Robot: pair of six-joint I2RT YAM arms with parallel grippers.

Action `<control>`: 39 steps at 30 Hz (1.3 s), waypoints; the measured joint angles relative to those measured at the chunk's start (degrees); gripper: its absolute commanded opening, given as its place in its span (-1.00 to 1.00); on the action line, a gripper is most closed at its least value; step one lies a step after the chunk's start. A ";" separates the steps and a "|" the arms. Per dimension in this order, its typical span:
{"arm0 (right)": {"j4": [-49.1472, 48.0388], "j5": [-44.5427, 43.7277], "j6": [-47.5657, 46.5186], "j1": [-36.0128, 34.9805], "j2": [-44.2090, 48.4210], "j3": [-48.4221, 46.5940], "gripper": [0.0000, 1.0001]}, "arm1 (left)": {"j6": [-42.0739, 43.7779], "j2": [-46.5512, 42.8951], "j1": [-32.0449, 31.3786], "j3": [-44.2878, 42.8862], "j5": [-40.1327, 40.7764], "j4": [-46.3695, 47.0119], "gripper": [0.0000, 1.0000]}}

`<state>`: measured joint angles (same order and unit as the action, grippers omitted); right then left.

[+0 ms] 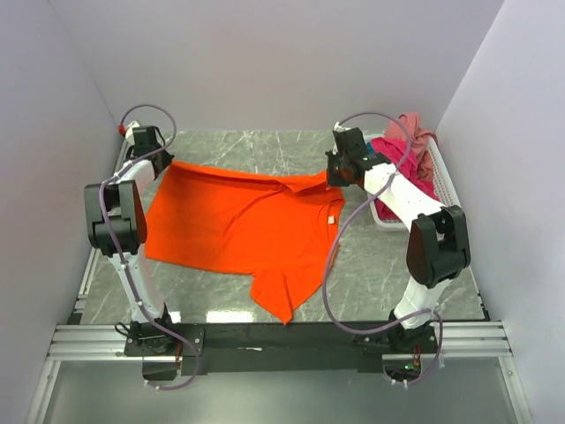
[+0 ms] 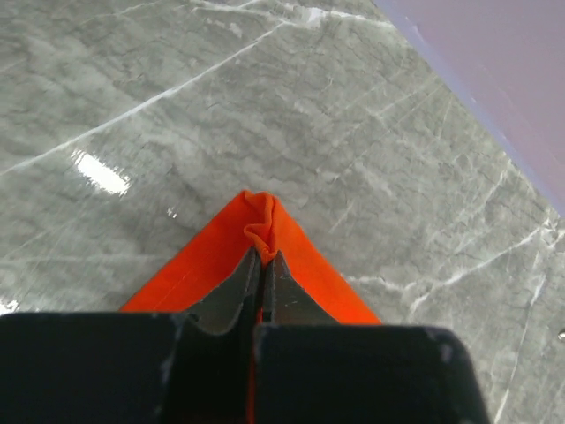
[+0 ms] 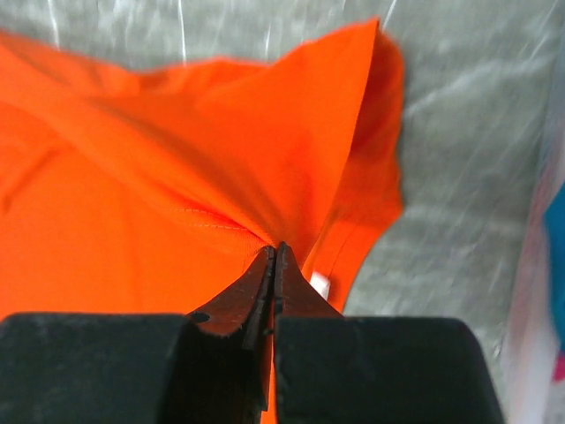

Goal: Fold and stack the t-shirts
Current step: Fold the tshirt

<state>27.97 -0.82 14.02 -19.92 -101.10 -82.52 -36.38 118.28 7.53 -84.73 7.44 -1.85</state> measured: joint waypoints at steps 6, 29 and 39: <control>0.85 0.02 1.68 -2.60 3.21 5.49 -1.00 | -0.46 -4.63 0.55 2.93 1.55 -1.44 -0.99; -0.04 2.62 17.25 -10.38 7.80 21.51 -0.63 | -5.95 -14.60 2.47 16.28 7.98 -8.90 -0.93; 0.72 2.03 19.26 -11.32 13.90 21.77 0.43 | -9.66 -22.29 2.51 17.00 13.73 -14.78 0.99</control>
<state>28.69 1.21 33.28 -31.24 -87.20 -60.75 -46.04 95.98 10.04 -67.72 21.17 -16.62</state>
